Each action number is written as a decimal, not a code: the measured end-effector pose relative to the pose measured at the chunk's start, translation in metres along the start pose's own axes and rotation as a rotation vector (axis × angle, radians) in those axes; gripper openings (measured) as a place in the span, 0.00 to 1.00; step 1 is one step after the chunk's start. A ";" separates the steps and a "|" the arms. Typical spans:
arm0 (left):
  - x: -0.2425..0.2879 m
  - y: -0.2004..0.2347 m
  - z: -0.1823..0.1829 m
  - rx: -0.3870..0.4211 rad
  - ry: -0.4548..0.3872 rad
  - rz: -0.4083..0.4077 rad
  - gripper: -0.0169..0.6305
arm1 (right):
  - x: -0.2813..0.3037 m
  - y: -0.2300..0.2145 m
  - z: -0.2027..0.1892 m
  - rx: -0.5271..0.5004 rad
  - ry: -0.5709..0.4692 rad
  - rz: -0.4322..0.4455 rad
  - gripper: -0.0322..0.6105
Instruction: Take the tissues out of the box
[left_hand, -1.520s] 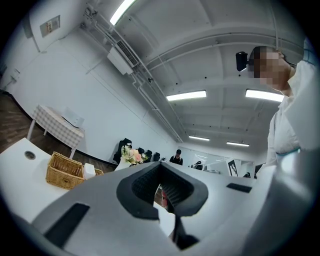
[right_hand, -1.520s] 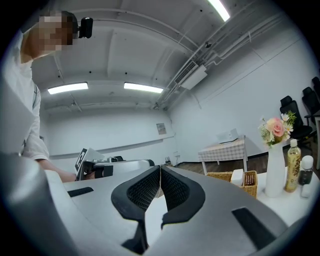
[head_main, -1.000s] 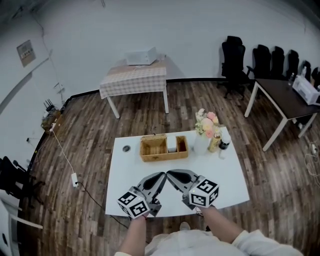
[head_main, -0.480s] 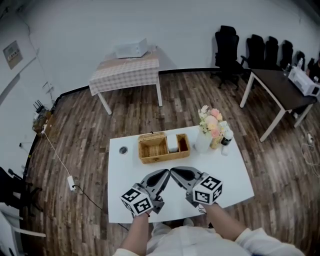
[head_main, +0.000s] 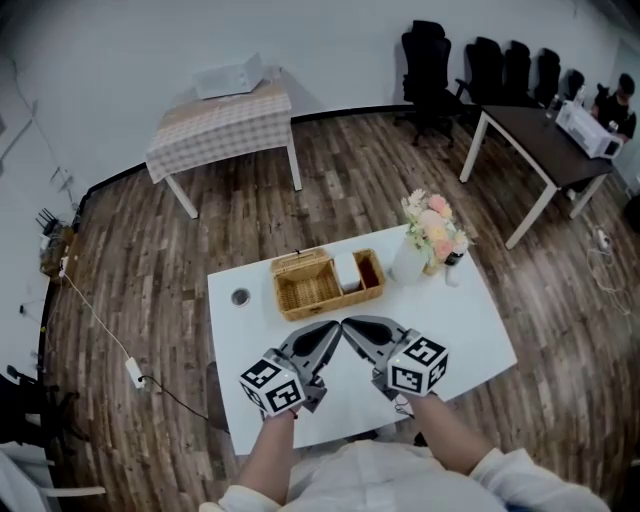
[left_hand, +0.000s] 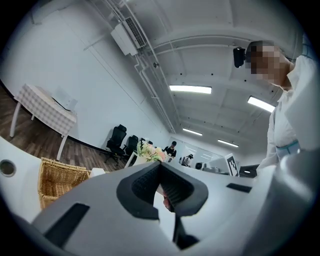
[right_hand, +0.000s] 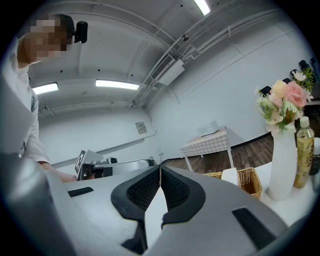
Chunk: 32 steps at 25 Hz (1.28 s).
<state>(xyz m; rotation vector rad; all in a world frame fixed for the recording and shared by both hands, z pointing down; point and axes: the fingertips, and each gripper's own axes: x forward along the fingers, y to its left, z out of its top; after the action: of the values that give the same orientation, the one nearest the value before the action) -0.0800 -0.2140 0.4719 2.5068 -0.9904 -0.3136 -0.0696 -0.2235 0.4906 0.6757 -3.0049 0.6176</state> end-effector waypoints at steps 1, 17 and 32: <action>0.000 0.003 -0.001 -0.008 0.002 -0.005 0.03 | 0.003 -0.001 -0.001 0.001 0.004 -0.006 0.10; -0.002 0.040 -0.020 -0.084 0.035 -0.026 0.03 | 0.026 -0.025 -0.027 0.039 0.066 -0.069 0.10; -0.003 0.063 -0.021 -0.118 0.023 -0.021 0.03 | 0.043 -0.091 -0.041 -0.024 0.171 -0.236 0.11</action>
<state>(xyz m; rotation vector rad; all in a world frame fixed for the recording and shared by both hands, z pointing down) -0.1128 -0.2470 0.5198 2.4107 -0.9103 -0.3391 -0.0746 -0.3018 0.5662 0.9080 -2.7186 0.5925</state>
